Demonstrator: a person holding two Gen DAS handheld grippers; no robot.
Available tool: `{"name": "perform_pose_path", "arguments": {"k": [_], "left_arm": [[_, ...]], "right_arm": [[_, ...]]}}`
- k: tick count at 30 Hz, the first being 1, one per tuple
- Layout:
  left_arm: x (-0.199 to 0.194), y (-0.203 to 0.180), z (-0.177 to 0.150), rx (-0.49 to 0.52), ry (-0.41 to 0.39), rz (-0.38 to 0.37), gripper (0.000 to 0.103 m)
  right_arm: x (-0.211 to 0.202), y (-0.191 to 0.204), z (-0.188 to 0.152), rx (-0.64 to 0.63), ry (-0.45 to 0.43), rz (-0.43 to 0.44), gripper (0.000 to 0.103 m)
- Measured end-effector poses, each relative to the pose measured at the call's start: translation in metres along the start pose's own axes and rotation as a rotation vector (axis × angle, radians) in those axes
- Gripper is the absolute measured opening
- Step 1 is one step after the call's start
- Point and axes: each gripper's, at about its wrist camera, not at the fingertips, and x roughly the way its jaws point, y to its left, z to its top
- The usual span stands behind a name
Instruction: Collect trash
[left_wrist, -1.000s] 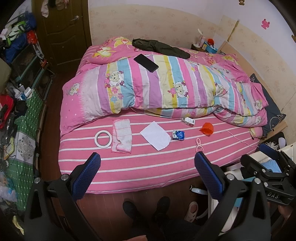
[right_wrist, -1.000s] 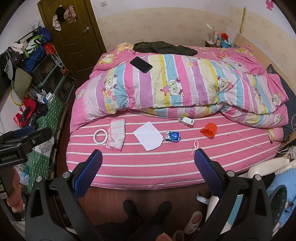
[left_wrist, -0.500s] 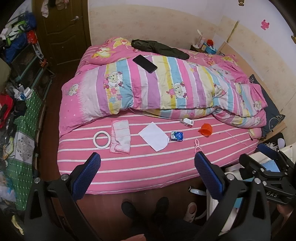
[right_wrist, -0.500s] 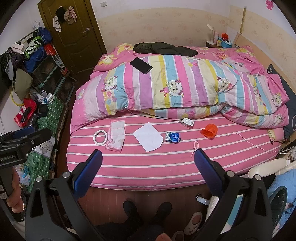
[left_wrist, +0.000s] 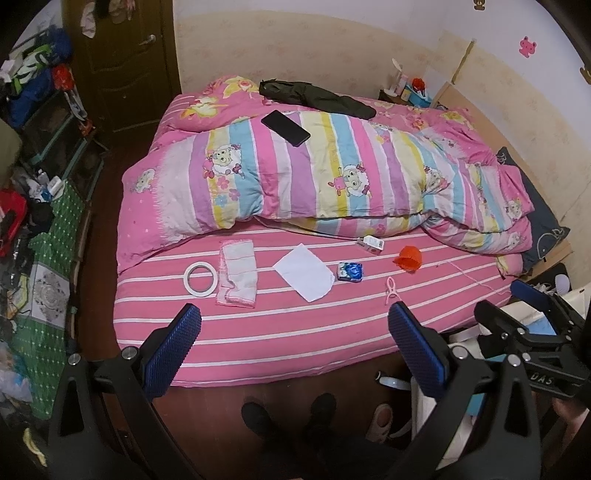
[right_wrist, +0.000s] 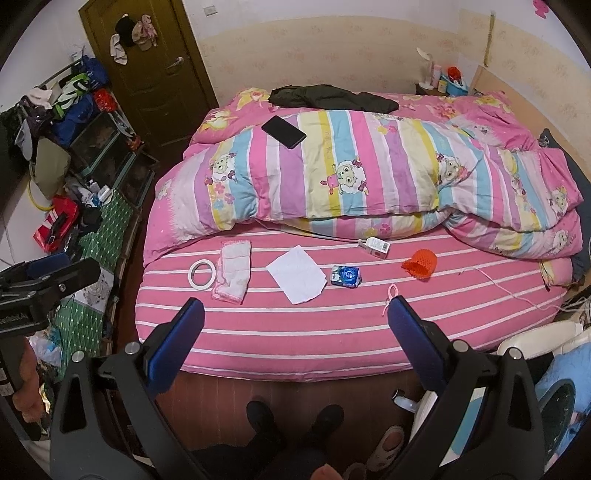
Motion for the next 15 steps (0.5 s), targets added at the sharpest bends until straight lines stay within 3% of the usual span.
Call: {"name": "perform_pose_path", "arguments": {"k": [10,15], "left_arm": [[0.0,-0.011,-0.017,-0.033,0.019,0.018,0.098],[0.002,-0.005,-0.036,-0.066,0.053,0.053,0.098]], "right_arm": [[0.007,-0.007,-0.003,-0.083,0.013,0.151,0.098],[0.022,-0.003,-0.014,-0.074,0.06,0.227,0.098]]}}
